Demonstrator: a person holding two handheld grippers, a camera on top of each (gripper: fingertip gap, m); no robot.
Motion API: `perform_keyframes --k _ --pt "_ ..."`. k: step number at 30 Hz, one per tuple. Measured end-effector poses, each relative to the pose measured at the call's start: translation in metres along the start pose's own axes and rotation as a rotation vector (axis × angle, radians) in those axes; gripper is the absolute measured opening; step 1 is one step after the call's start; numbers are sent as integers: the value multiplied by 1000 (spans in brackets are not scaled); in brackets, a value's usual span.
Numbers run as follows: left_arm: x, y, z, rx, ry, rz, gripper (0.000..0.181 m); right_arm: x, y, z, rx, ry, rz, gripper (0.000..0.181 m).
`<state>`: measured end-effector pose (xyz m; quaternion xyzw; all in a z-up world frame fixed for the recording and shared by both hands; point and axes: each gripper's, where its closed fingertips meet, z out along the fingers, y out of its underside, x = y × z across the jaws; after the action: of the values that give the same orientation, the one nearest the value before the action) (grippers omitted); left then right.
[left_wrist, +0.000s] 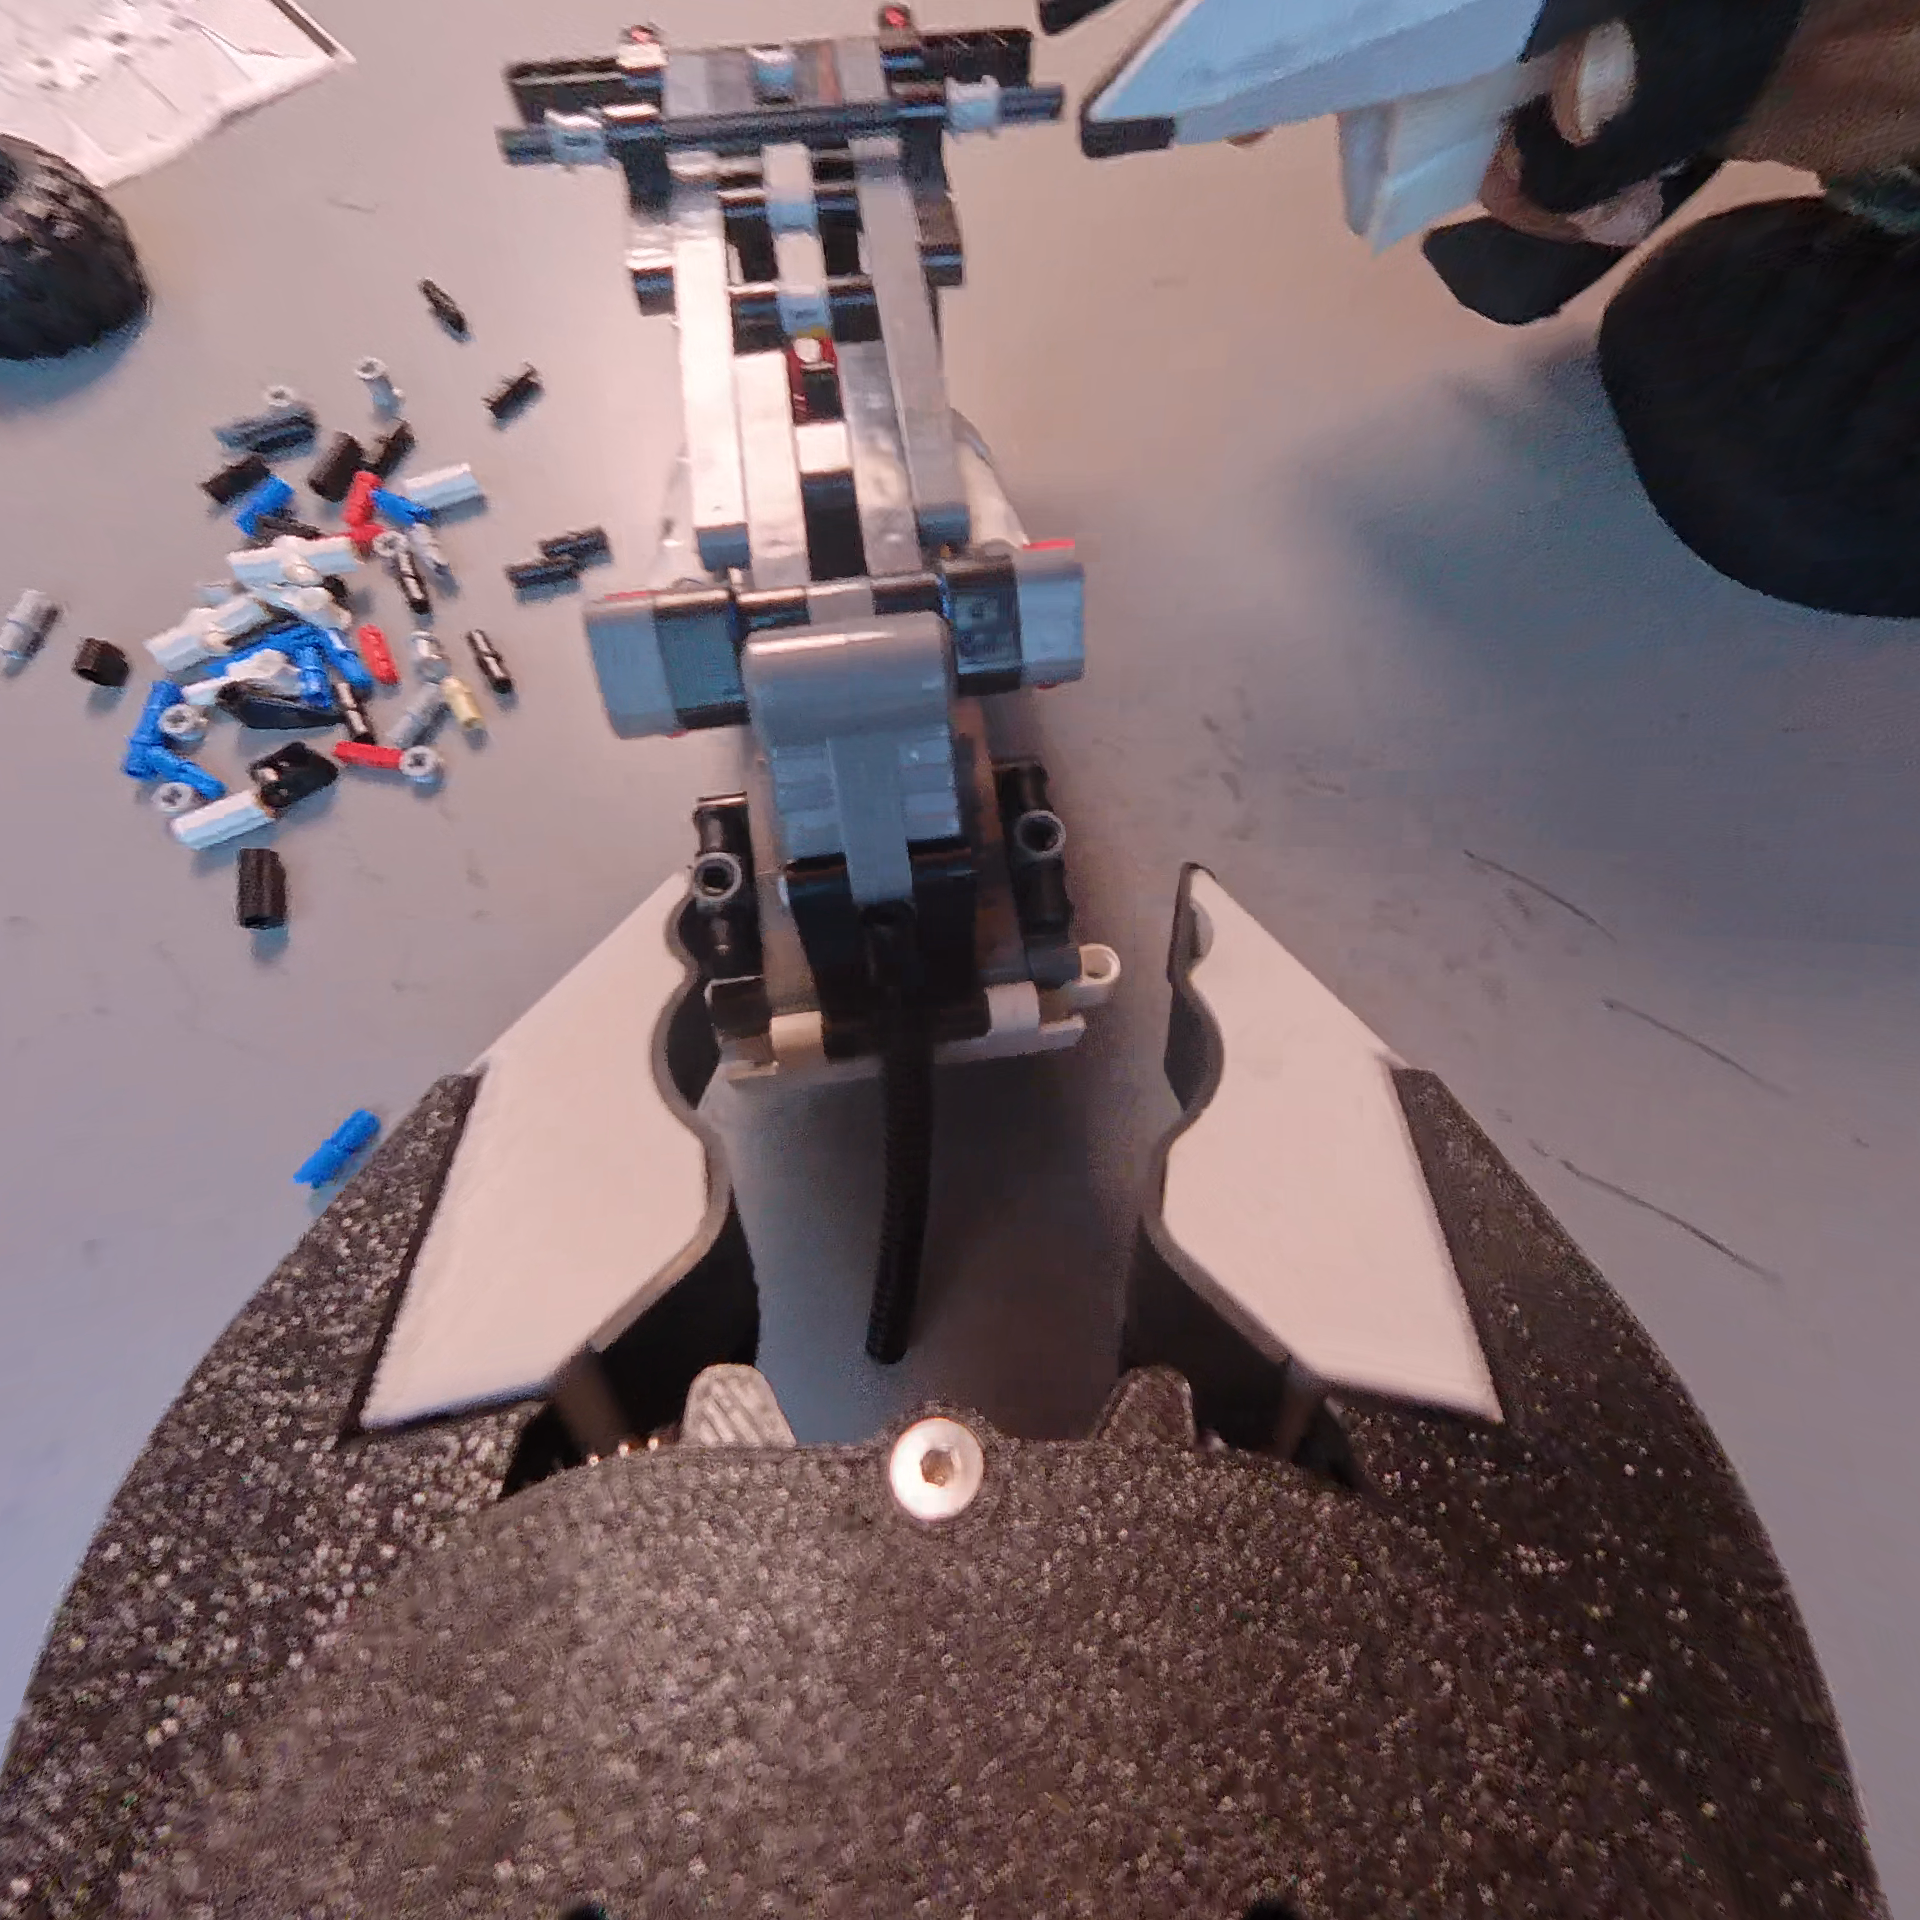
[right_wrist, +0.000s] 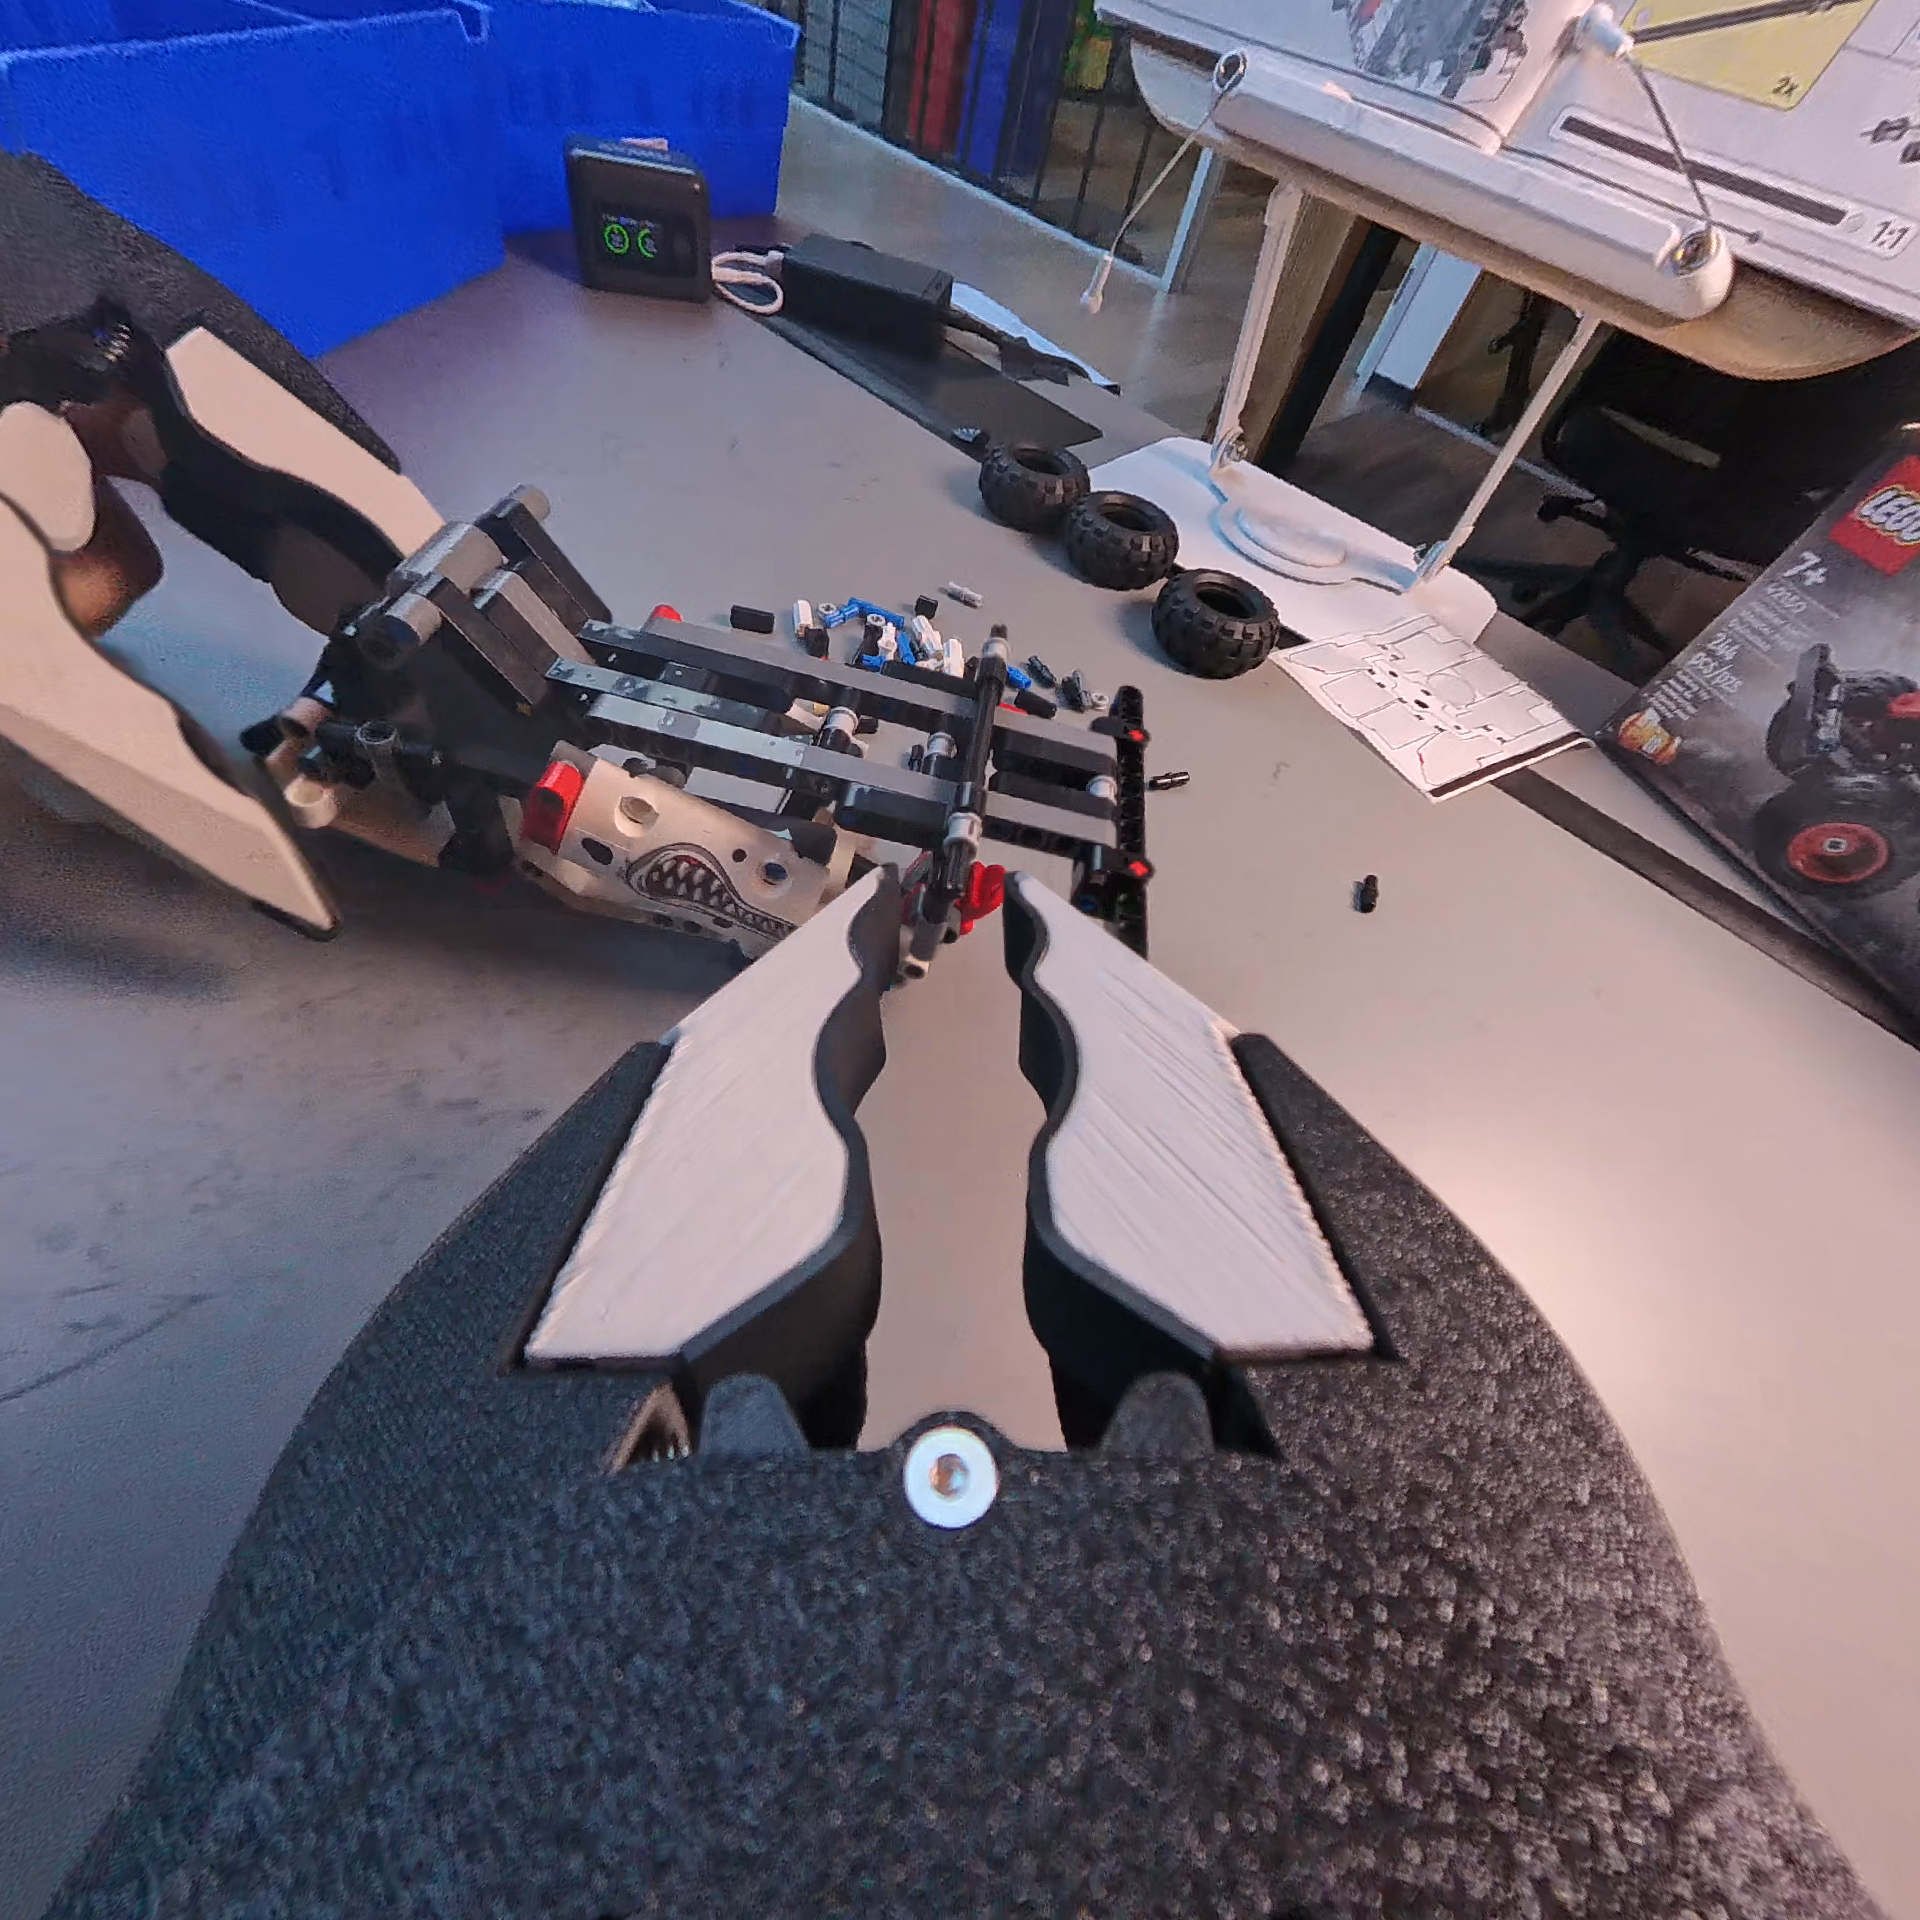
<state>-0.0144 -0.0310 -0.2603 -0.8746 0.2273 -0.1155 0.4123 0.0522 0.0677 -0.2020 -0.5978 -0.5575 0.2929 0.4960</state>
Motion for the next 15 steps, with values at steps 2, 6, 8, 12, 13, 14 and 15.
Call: perform_keyframes --k 2,6,8,12,13,14,15 --pt "13 1 -3 -16 61 38 86 1 1 3 3 5 6 19" --pt "40 10 -14 -89 240 41 83 9 -5 14 44 0 -18 23" --pt "55 12 -24 -79 351 85 74 9 -7 20 69 -59 -18 29" --pt "53 0 -42 23 435 68 68 10 -10 35 96 -209 42 36" --pt "48 -4 -44 57 426 66 67 12 -14 39 108 -235 56 38" --pt "40 -8 -43 90 403 57 66 12 -16 42 114 -268 59 38" --pt "30 -12 -41 126 361 46 66 13 -19 45 115 -296 56 38"
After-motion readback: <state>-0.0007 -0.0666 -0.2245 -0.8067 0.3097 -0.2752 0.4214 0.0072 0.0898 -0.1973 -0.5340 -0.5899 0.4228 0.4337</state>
